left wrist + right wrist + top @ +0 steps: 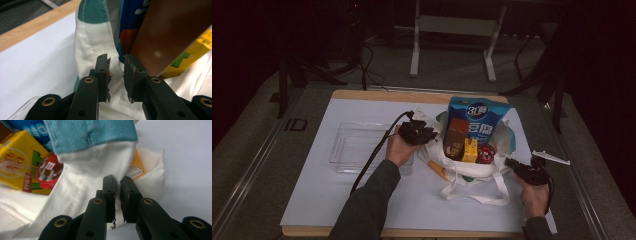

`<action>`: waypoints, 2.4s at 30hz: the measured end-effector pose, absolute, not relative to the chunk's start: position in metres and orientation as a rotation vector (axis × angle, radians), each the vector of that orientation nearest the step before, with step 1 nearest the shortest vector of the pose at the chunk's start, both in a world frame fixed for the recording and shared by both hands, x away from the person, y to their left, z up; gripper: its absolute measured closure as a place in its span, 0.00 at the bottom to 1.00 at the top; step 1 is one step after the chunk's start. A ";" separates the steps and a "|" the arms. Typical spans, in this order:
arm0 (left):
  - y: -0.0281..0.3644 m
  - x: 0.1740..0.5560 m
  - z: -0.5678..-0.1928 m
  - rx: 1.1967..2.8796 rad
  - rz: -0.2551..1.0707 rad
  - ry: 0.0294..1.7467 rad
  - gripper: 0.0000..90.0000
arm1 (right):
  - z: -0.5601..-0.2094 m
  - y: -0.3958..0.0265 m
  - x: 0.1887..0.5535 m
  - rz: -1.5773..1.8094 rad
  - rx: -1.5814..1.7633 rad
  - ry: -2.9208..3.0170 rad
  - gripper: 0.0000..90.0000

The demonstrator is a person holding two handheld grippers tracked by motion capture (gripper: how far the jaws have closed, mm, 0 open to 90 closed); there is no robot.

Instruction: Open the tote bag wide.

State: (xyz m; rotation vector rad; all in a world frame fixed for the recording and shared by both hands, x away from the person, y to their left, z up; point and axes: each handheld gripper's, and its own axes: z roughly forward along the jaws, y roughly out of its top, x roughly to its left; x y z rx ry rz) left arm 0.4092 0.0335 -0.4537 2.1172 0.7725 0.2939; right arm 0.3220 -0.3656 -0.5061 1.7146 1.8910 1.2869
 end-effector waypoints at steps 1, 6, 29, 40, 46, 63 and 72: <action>0.032 0.410 -0.456 2.125 0.290 0.779 0.82 | -0.508 -0.365 0.323 1.283 1.715 1.888 0.92; 0.026 0.414 -0.463 2.147 0.293 0.795 0.82 | -0.513 -0.362 0.326 1.242 1.717 1.895 0.93; 0.014 0.417 -0.474 2.245 0.309 0.806 0.86 | -0.521 -0.359 0.320 1.199 1.713 1.861 0.93; 0.024 0.411 -0.458 2.161 0.327 0.788 0.75 | -0.485 -0.368 0.299 1.287 1.584 1.771 0.79; 0.029 0.408 -0.444 2.097 0.360 0.777 0.68 | -0.458 -0.365 0.298 1.334 1.499 1.758 0.74; 0.014 0.415 -0.436 2.102 0.459 0.748 0.97 | -0.445 -0.345 0.328 1.256 1.442 1.797 0.97; 0.001 0.420 -0.458 2.177 0.427 0.784 0.99 | -0.477 -0.343 0.343 1.205 1.527 1.861 0.97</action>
